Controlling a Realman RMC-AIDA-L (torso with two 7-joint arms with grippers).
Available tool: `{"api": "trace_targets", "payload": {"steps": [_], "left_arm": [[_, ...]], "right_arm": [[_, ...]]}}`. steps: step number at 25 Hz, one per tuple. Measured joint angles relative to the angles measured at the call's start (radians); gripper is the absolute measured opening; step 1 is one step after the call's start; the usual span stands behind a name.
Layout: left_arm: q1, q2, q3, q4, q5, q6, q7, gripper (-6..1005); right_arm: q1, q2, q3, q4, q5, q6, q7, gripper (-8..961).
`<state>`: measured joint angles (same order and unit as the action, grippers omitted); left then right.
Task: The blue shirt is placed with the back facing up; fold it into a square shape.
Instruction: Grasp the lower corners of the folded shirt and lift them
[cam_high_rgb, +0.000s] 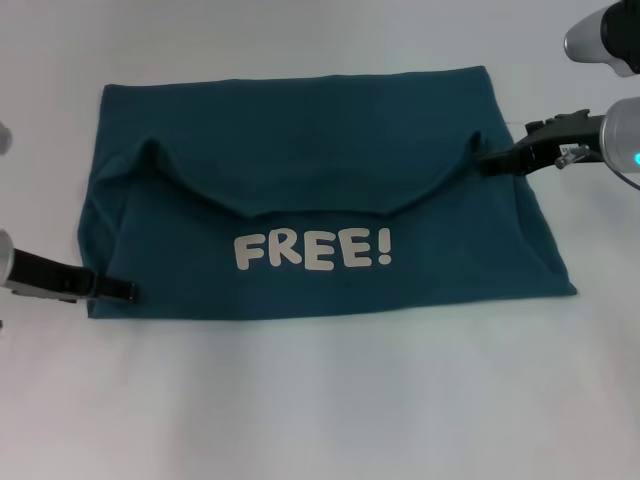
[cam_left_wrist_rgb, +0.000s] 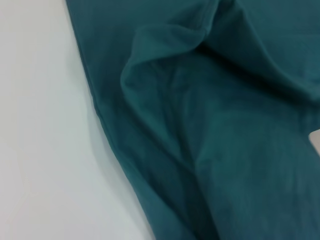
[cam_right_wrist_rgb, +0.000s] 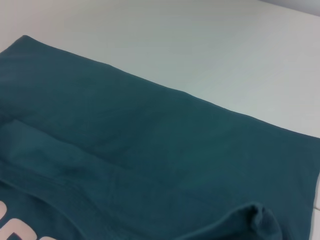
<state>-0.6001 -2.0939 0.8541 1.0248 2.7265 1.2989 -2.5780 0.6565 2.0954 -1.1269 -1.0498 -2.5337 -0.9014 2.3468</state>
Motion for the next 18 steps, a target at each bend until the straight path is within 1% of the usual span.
{"api": "trace_targets", "payload": {"steps": [3, 7, 13, 18], "left_arm": [[-0.014, 0.002, 0.003, -0.038, 0.019, -0.033, 0.002, 922], [-0.017, -0.006, 0.011, -0.048, 0.042, -0.051, 0.002, 921], [-0.027, -0.008, 0.010, -0.078, 0.049, -0.077, 0.001, 919], [-0.031, -0.016, 0.021, -0.083, 0.049, -0.092, 0.002, 918]], "right_arm": [[-0.001, -0.001, -0.009, 0.001, -0.001, 0.000, 0.010, 920], [-0.006, -0.002, -0.020, -0.002, -0.002, -0.001, 0.015, 919], [-0.008, -0.001, -0.024, 0.002, -0.002, -0.001, 0.016, 919], [-0.010, 0.000, -0.028, 0.004, -0.002, -0.001, 0.016, 920]]}}
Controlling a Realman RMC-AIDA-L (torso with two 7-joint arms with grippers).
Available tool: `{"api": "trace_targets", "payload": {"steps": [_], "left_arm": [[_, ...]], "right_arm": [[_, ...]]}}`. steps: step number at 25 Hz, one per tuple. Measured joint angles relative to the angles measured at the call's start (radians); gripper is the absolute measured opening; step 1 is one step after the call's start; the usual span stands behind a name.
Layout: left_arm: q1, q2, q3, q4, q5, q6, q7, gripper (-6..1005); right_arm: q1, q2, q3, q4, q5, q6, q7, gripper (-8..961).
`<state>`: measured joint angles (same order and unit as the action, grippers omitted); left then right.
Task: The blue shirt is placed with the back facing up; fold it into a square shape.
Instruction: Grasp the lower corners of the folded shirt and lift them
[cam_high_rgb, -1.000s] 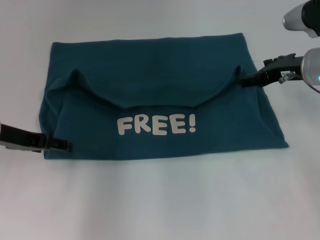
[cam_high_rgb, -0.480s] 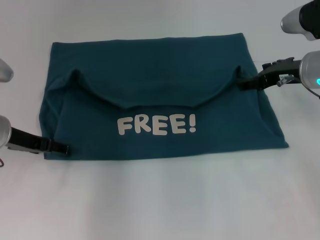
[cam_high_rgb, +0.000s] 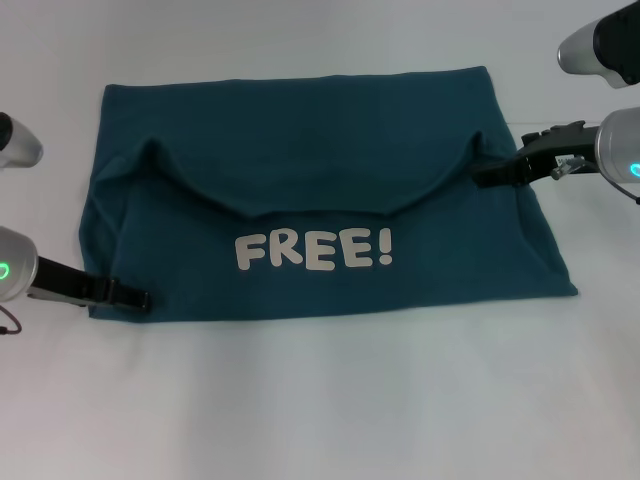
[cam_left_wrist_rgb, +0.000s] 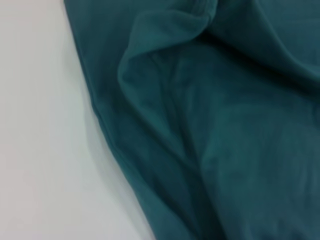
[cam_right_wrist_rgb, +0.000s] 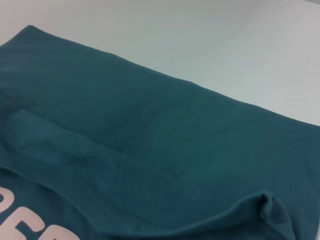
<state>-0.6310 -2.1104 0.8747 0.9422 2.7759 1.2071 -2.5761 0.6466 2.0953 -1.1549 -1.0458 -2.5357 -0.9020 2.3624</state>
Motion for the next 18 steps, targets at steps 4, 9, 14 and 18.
{"api": "trace_targets", "payload": {"steps": [4, 9, 14, 18], "left_arm": [[0.000, -0.002, 0.009, -0.001, 0.000, -0.005, -0.004, 917], [0.002, -0.005, 0.014, 0.004, 0.001, -0.006, -0.009, 903], [0.005, -0.018, 0.018, 0.020, 0.002, -0.005, -0.006, 880], [0.004, -0.027, 0.040, 0.033, 0.004, -0.004, -0.009, 827]], "right_arm": [[-0.003, 0.000, 0.000, 0.001, 0.000, 0.000, 0.000, 920], [-0.009, 0.002, -0.007, 0.001, 0.000, 0.000, 0.000, 915], [-0.013, 0.002, -0.008, 0.001, 0.000, 0.001, 0.001, 910], [-0.015, 0.002, -0.008, 0.001, 0.000, 0.001, 0.001, 906]]}}
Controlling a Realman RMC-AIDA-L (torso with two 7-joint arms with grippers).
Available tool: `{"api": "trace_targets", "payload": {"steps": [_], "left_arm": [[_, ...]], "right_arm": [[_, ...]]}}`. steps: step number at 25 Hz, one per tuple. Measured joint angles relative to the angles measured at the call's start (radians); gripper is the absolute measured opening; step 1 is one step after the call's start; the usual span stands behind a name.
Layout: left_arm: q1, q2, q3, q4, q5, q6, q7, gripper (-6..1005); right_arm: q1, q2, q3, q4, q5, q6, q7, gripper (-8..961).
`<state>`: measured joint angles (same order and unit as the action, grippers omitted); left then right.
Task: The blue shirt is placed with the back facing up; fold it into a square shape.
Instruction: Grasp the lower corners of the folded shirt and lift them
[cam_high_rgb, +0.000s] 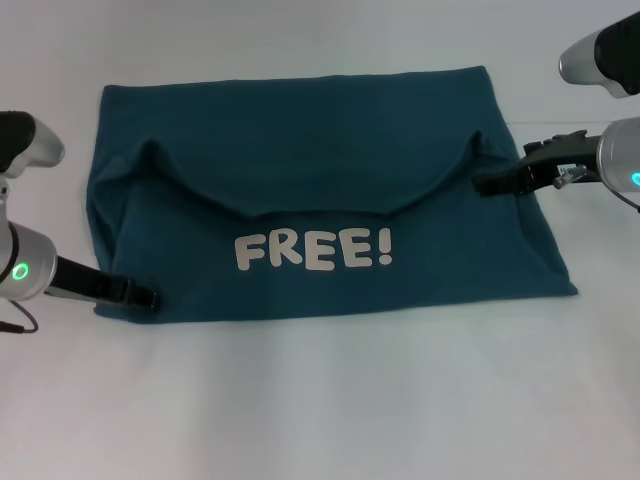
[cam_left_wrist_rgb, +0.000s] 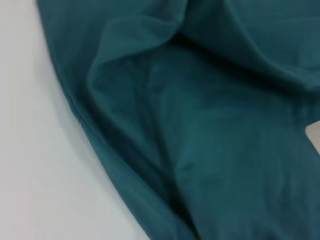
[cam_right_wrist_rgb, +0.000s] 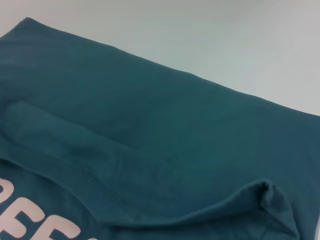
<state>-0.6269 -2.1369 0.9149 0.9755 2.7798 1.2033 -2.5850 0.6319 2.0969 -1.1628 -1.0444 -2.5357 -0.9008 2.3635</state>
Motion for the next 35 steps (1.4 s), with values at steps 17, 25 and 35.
{"api": "trace_targets", "payload": {"steps": [17, 25, 35], "left_arm": [[0.009, -0.012, 0.003, 0.037, 0.024, -0.010, -0.002, 170], [-0.001, -0.006, 0.004, 0.041, 0.024, 0.015, 0.003, 51], [-0.013, 0.009, 0.004, 0.036, 0.024, 0.039, 0.020, 51]], "right_arm": [[-0.002, 0.000, 0.000, 0.000, 0.000, -0.001, 0.000, 890], [-0.021, -0.008, 0.013, -0.076, -0.086, -0.113, 0.099, 882], [-0.034, -0.004, 0.022, -0.149, -0.304, -0.385, 0.254, 872]]}}
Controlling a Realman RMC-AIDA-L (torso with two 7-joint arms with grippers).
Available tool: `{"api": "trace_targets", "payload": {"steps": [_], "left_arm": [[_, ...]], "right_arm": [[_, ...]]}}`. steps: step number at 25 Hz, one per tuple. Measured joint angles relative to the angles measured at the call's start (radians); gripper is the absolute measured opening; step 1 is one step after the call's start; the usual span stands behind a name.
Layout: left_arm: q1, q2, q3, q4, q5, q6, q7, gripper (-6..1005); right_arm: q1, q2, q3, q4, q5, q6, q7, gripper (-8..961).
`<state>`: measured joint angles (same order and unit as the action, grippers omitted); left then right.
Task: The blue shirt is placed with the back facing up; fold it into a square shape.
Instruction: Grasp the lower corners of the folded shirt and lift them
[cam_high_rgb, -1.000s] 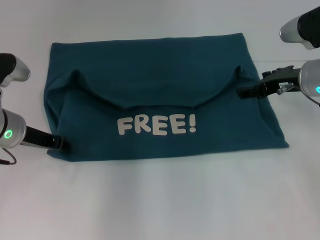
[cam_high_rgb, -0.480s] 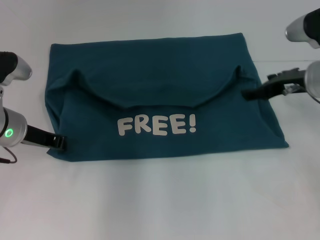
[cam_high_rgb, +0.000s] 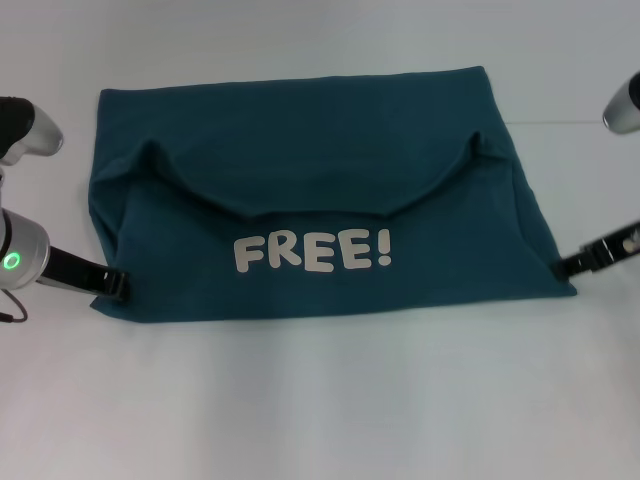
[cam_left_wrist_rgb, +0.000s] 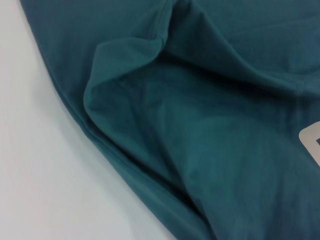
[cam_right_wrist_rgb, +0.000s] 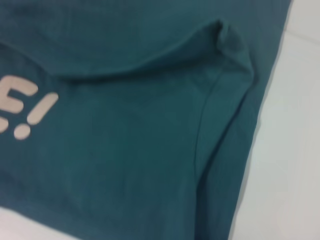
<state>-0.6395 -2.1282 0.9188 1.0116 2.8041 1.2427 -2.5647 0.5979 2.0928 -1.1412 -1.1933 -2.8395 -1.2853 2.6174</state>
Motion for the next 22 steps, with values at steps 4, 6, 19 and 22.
{"api": "trace_targets", "payload": {"steps": [4, 6, 19, 22], "left_arm": [[-0.005, 0.000, 0.000, -0.003, 0.000, 0.000, 0.012, 51], [-0.009, 0.001, 0.000, -0.006, 0.000, 0.000, 0.014, 51], [-0.020, 0.002, 0.000, -0.030, 0.000, -0.006, 0.022, 51], [-0.020, 0.002, 0.000, -0.030, 0.000, -0.006, 0.022, 51]], "right_arm": [[-0.022, 0.004, -0.002, 0.028, 0.025, 0.031, 0.016, 869], [-0.028, 0.004, -0.001, 0.053, 0.050, 0.052, 0.016, 867], [-0.021, 0.003, -0.002, 0.143, 0.089, 0.102, 0.017, 854], [-0.019, 0.004, -0.001, 0.156, 0.091, 0.121, 0.018, 637]]}}
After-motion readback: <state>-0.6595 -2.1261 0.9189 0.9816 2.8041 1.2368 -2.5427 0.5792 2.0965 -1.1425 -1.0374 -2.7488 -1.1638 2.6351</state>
